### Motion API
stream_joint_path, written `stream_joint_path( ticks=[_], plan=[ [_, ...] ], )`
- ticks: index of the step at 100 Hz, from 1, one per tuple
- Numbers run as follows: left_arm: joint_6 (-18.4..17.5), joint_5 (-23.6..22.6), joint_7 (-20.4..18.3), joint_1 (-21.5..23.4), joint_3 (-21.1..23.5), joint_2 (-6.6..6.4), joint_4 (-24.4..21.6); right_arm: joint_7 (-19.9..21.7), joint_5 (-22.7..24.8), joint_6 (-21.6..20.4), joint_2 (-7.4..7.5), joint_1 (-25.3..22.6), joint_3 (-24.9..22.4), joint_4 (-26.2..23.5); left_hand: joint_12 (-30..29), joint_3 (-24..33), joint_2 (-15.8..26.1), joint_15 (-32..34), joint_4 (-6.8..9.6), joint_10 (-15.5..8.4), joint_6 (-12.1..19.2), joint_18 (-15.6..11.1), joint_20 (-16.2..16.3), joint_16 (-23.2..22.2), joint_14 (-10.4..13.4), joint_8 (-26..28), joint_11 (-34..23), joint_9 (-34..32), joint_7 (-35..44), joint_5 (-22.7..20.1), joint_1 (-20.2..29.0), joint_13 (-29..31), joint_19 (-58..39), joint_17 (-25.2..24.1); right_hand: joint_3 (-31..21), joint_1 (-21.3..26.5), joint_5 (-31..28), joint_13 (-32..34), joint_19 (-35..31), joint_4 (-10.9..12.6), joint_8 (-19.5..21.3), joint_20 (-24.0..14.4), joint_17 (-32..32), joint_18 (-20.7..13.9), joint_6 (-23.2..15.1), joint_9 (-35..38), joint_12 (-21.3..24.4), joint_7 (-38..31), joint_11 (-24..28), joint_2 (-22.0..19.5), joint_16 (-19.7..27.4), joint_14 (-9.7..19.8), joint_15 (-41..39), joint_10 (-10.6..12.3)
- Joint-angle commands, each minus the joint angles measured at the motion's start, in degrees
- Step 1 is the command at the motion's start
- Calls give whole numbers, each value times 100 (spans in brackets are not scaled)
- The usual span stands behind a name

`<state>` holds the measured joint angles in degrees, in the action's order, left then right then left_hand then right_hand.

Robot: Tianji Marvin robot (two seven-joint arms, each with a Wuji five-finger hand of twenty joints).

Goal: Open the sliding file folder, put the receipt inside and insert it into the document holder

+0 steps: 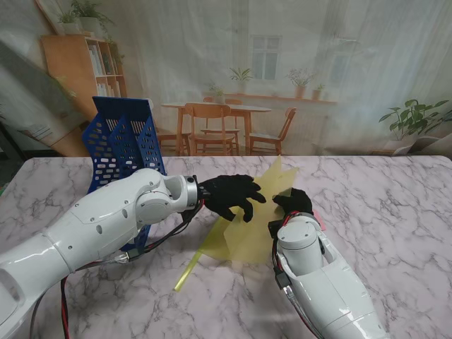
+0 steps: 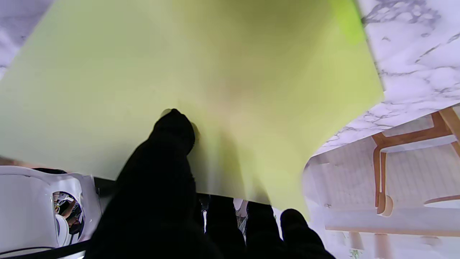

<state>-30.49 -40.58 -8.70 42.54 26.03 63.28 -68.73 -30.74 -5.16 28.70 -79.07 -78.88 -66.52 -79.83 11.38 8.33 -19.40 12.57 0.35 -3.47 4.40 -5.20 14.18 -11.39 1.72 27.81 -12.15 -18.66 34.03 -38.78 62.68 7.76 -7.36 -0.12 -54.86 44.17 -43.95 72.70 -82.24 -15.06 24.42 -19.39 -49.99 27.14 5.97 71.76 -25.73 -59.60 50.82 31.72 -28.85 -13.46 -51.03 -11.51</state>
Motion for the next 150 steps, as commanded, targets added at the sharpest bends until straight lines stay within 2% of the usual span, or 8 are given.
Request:
stream_joint_path(
  ticks=[1,31,51,85,110,119,133,150],
  plan=[
    [-38,-123,33,17,34,25,5,26,-14,28,3,-35,-17,-46,91,-200,217,96,-95,-59,-156,-124,163,-52,-66,-10,-105,-127,675,-459,219,4,-79,-29,-417,483,-134,179,-234,134,51,-90,-93,194,-434,55,-62,-317,282,-296,-73,40,-287,-78],
    [-327,-585,431,537,732,-85,-244,203,126,127,73,-109,-77,-109,340,-223,523,425,-115,159,-469,-111,28,-463,-142,307,-525,-957,1352,-279,324,775,-1320,49,-415,486,-135,177,-249,135,71,-146,-105,222,-427,58,-101,-287,286,-298,-58,47,-274,-98],
    [-627,-1046,531,1117,1488,-244,-636,396,357,287,150,-169,-115,-190,410,-230,626,548,-148,349,-537,-30,256,-590,-357,502,-622,-1926,1501,-80,437,1386,-2219,-28,-433,489,-149,173,-253,135,74,-170,-99,238,-392,59,-116,-265,283,-281,-60,24,-287,-110],
    [-1186,-1664,797,2246,2920,-398,-1307,794,775,579,276,-213,-4,-135,515,-311,702,638,-167,228,-523,-35,574,-659,-292,601,-704,-2275,1618,10,506,1694,-3080,-70,-418,482,-97,143,-185,128,-17,-179,31,289,-302,-3,-116,-129,231,-313,-2,-68,-164,-165],
    [-1455,-1781,700,2589,3450,-446,-1580,1192,1089,731,396,-190,263,-89,559,-357,731,635,-178,172,-471,-48,626,-649,-255,668,-697,-2329,1634,15,540,1792,-3237,-14,254,427,642,-94,76,215,-807,-295,1066,98,25,-686,-35,479,84,-667,279,-359,1038,-254],
    [-1504,-1820,680,2665,3594,-458,-1640,1333,1240,746,456,-200,350,-102,574,-371,742,634,-181,175,-472,-54,626,-647,-256,702,-688,-2350,1634,23,551,1817,-3252,1,1003,-39,1022,-640,214,297,-805,-587,1723,-45,19,-1312,-10,863,77,-907,187,-450,1335,-328],
    [-1540,-1872,687,2751,3733,-466,-1690,1358,1492,631,515,-232,425,-92,600,-399,751,641,-184,167,-453,-39,621,-649,-269,746,-680,-2386,1622,15,552,1860,-3260,13,827,-1165,1154,-1529,440,782,-97,-831,2433,-205,3,-2091,81,1833,19,-1021,257,-514,1346,-391],
    [-1506,-1833,616,2826,3751,-475,-1715,1235,1585,349,547,-355,274,-191,637,-408,724,646,-166,200,-489,-28,621,-654,-306,774,-659,-2434,1588,-27,576,1899,-3281,43,1080,-1686,1577,-2444,400,735,250,-962,2974,-452,-134,-2969,153,1968,-104,-993,288,-408,1229,-330]
  ],
)
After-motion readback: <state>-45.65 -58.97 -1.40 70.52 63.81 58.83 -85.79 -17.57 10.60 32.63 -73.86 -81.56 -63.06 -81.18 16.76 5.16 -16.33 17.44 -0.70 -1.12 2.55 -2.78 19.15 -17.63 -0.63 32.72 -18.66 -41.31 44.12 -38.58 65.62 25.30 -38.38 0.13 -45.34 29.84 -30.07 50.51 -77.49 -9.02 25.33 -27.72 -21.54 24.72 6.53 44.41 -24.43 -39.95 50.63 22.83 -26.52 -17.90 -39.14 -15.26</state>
